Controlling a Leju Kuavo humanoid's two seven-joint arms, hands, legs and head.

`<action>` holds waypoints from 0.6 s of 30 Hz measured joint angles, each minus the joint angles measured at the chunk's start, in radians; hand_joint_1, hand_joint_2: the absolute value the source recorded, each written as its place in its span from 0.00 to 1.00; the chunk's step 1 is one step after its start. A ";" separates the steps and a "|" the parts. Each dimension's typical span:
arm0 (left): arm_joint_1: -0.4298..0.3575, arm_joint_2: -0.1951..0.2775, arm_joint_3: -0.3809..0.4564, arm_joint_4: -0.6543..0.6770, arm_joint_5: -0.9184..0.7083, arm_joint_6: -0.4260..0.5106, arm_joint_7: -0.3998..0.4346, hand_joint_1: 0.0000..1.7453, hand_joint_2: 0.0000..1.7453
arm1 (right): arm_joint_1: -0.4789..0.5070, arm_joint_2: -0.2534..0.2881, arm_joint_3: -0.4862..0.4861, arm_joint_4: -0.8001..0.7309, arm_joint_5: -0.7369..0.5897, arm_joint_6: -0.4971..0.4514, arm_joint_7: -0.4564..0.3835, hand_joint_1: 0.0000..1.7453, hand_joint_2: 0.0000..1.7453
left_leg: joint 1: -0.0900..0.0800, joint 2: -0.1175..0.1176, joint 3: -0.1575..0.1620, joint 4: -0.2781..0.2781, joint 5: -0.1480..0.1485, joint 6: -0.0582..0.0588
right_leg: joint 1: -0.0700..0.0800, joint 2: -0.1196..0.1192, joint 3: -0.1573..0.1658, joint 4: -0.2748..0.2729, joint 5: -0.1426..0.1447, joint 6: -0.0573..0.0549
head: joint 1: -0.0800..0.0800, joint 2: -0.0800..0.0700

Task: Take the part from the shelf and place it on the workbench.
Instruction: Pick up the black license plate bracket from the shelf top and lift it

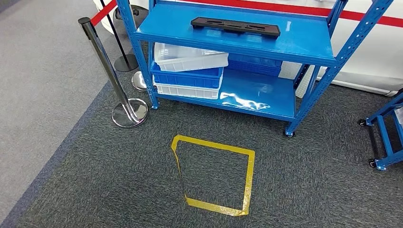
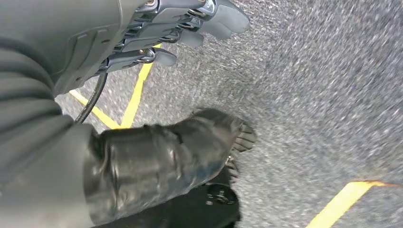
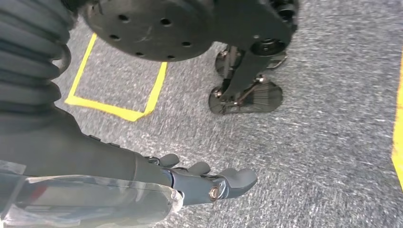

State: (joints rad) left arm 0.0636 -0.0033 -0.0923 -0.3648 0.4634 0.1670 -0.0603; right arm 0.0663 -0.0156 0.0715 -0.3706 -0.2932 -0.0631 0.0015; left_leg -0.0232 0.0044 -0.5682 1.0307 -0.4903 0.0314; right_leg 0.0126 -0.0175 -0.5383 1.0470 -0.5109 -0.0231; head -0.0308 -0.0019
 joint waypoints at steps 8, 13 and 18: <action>-0.048 0.000 -0.066 0.026 0.252 0.075 -0.059 0.00 0.00 | -0.067 -0.002 0.071 0.031 -0.145 -0.029 -0.019 0.00 0.00 | 0.000 0.000 0.000 0.000 0.000 0.000 | 0.000 0.000 0.000 0.000 0.000 0.000 | 0.000 0.000; -0.074 0.000 -0.099 0.044 0.393 0.094 -0.107 0.00 0.00 | -0.140 -0.014 0.107 0.039 -0.221 -0.036 -0.074 0.00 0.00 | 0.000 0.000 0.000 0.000 0.001 0.001 | 0.000 0.000 0.001 0.000 0.000 0.000 | 0.000 0.000; -0.096 0.000 -0.127 0.063 0.507 0.104 -0.150 0.00 0.00 | -0.243 -0.028 0.140 0.037 -0.278 -0.027 -0.146 0.00 0.00 | 0.000 0.000 0.000 0.000 0.002 0.001 | 0.000 -0.001 0.001 0.000 0.001 0.000 | 0.000 0.000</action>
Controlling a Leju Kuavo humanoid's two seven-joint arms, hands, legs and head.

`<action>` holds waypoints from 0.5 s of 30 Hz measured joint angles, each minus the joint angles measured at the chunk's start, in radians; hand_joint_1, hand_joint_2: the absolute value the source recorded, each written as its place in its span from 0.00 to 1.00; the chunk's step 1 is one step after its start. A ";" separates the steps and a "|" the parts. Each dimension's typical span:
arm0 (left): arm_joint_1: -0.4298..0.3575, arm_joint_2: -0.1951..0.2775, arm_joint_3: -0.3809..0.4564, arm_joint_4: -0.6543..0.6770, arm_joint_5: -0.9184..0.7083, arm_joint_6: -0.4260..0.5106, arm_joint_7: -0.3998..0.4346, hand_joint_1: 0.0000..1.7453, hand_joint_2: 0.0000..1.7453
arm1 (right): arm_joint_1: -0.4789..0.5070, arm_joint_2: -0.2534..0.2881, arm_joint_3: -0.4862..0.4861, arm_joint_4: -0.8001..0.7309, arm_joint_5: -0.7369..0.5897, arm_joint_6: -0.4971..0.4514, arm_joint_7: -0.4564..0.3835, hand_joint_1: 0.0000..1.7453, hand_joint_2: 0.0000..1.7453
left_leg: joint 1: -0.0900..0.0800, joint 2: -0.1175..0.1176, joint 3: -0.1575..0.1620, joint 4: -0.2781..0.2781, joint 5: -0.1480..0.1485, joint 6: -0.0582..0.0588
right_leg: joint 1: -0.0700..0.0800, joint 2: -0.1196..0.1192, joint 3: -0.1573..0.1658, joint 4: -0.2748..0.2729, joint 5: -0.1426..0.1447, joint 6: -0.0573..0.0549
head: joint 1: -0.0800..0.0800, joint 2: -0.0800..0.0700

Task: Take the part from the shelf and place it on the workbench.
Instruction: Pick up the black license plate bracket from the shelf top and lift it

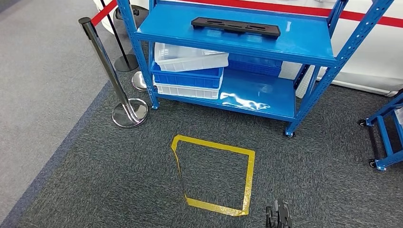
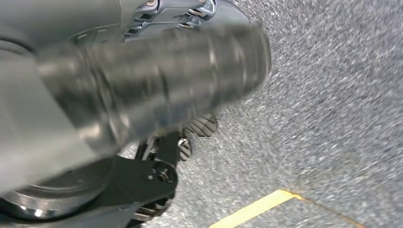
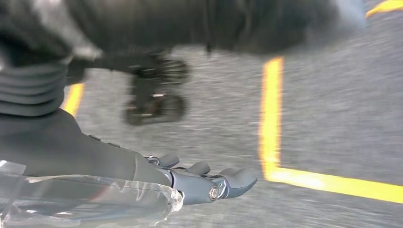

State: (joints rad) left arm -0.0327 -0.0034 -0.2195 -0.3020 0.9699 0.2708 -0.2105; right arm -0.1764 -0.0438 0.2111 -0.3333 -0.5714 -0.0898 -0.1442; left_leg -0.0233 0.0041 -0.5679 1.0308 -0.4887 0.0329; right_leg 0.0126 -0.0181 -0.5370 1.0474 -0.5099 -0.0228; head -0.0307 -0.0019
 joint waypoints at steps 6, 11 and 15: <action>-0.019 0.000 -0.021 0.018 0.099 0.027 -0.057 0.00 0.00 | -0.126 -0.006 0.038 -0.056 -0.033 0.022 -0.093 0.00 0.00 | 0.000 0.000 0.000 0.000 0.001 0.000 | 0.000 0.000 0.000 0.000 0.001 0.000 | 0.000 0.000; -0.030 0.000 -0.040 0.030 0.141 0.070 -0.106 0.00 0.00 | -0.206 -0.006 0.071 -0.162 -0.046 0.048 -0.138 0.00 0.00 | 0.000 -0.001 0.001 0.001 0.002 0.000 | 0.000 -0.001 0.000 0.000 0.001 0.000 | 0.000 0.000; -0.035 0.000 -0.050 0.037 0.166 0.083 -0.129 0.00 0.00 | -0.246 -0.006 0.096 -0.277 -0.042 0.055 -0.161 0.00 0.00 | 0.000 -0.001 0.001 0.001 0.002 0.000 | 0.000 -0.001 0.000 0.000 0.001 0.000 | 0.000 0.000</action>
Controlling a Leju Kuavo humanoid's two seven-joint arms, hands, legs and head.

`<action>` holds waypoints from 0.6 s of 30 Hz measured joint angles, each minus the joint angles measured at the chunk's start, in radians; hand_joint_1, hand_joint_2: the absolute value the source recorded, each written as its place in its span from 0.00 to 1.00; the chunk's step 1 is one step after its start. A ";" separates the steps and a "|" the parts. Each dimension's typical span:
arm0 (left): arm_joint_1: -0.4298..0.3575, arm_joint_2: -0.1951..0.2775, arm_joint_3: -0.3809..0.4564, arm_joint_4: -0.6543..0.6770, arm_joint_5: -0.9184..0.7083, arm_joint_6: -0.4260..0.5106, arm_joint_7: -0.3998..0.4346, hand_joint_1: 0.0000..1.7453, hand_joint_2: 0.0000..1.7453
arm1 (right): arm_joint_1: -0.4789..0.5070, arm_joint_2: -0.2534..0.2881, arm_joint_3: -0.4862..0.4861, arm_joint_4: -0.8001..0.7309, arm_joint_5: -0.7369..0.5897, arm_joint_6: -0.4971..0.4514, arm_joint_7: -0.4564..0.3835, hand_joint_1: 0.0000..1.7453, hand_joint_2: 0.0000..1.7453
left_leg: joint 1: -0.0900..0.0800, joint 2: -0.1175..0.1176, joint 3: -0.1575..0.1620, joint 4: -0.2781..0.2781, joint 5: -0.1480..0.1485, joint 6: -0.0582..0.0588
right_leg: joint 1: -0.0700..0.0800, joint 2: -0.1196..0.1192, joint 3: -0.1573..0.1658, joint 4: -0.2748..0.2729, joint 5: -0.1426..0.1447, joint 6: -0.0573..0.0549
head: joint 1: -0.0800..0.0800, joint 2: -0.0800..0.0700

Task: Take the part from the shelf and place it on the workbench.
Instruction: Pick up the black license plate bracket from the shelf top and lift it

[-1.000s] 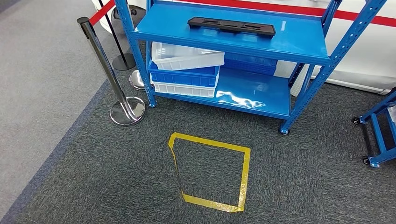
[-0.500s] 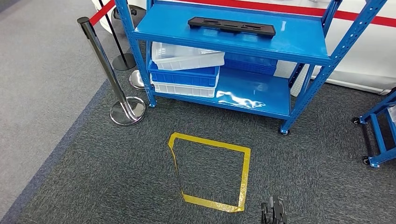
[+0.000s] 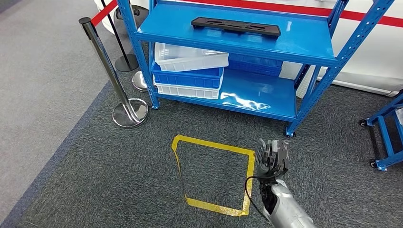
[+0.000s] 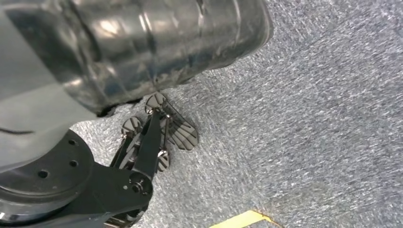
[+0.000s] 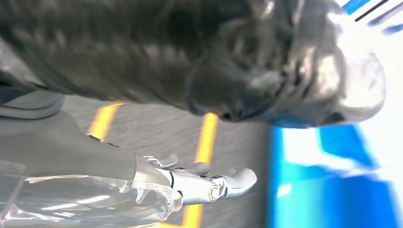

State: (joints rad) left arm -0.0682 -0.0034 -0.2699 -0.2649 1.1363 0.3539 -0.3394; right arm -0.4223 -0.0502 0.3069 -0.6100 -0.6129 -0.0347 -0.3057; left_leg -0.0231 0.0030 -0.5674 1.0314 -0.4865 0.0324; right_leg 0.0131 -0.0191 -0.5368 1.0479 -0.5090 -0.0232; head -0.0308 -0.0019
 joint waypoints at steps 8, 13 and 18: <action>-0.005 0.000 -0.019 0.010 0.021 0.000 -0.033 0.00 0.00 | -0.028 0.000 0.033 -0.261 0.074 -0.029 -0.037 0.00 0.00 | 0.000 0.000 0.000 0.000 0.000 0.000 | 0.000 0.000 0.000 0.000 0.000 0.000 | 0.000 0.000; -0.006 0.000 -0.038 0.012 0.012 0.001 -0.041 0.00 0.00 | -0.024 0.000 0.045 -0.424 0.146 -0.067 -0.057 0.00 0.00 | 0.000 0.000 0.000 0.000 0.000 0.000 | 0.000 0.000 0.000 0.000 0.000 0.000 | 0.000 0.000; -0.009 0.000 -0.060 0.015 0.003 0.004 -0.045 0.00 0.00 | -0.009 -0.002 0.054 -0.591 0.221 -0.113 -0.069 0.00 0.00 | 0.000 0.000 0.000 0.000 0.000 0.000 | 0.000 0.000 0.000 0.000 0.000 0.000 | 0.000 0.000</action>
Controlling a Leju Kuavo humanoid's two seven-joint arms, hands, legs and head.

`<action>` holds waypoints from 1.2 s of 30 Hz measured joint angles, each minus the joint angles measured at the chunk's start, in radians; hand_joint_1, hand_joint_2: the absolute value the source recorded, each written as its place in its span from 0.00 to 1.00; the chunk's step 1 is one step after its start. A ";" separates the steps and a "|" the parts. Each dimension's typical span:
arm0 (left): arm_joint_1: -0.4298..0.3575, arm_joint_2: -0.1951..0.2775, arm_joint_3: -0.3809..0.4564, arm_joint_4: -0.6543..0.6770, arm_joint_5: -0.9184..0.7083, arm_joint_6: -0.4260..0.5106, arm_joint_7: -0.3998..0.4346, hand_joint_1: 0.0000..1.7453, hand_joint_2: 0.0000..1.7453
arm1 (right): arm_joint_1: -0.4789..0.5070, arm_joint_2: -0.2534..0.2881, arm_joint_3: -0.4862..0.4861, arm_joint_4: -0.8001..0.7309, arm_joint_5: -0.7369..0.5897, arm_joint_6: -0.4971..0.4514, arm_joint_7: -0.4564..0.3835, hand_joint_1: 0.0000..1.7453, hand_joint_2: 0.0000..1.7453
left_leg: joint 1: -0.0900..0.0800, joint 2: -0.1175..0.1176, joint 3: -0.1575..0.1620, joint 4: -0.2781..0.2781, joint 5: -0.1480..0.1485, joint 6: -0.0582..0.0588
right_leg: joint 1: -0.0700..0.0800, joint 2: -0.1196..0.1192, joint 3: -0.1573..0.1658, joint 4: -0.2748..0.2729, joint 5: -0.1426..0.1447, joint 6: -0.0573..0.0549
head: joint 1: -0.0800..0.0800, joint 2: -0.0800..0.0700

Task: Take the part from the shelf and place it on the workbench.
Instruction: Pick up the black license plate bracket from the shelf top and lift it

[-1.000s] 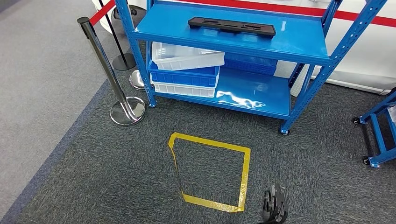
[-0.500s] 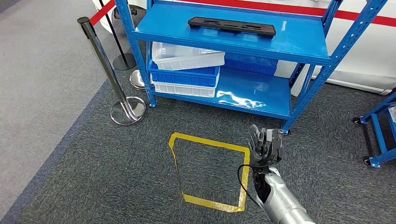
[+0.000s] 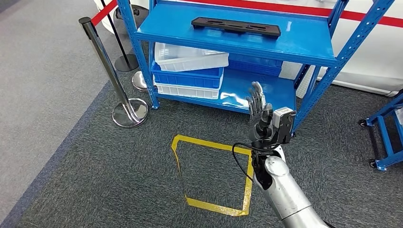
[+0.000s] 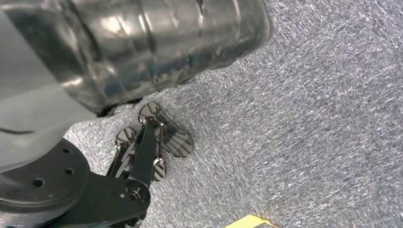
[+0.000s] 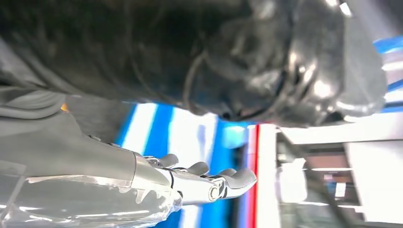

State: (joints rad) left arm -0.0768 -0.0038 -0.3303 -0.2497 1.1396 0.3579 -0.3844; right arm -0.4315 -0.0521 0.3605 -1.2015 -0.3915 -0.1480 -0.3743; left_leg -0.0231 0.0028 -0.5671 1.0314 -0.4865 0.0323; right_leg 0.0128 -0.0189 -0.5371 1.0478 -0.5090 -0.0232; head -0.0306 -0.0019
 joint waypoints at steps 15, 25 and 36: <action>-0.007 0.000 -0.094 0.008 -0.065 0.002 -0.008 0.00 0.00 | 0.086 -0.058 0.042 -0.472 0.282 -0.158 0.049 0.00 0.00 | 0.000 0.000 0.000 0.000 0.000 0.000 | 0.000 0.000 0.000 0.000 0.000 0.000 | 0.000 0.000; -0.009 0.002 -0.155 0.010 -0.125 -0.033 -0.015 0.00 0.00 | 0.122 -0.108 0.066 -0.668 0.385 -0.224 0.121 0.00 0.00 | 0.000 0.000 0.000 0.000 0.000 0.000 | 0.000 0.000 0.000 0.000 0.000 0.000 | 0.000 0.000; -0.011 0.012 -0.201 0.012 -0.135 -0.047 -0.006 0.00 0.00 | 0.138 -0.133 0.073 -0.743 0.359 -0.214 0.120 0.00 0.00 | 0.000 0.000 0.000 0.000 0.000 0.000 | 0.000 0.000 0.000 0.000 0.000 0.000 | 0.000 0.000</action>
State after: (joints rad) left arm -0.0883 0.0079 -0.5308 -0.2380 1.0050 0.3113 -0.3902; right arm -0.2935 -0.1852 0.4332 -1.9441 -0.0325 -0.3619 -0.2544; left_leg -0.0231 0.0028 -0.5674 1.0314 -0.4866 0.0323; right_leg 0.0129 -0.0189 -0.5374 1.0477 -0.5090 -0.0232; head -0.0309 -0.0019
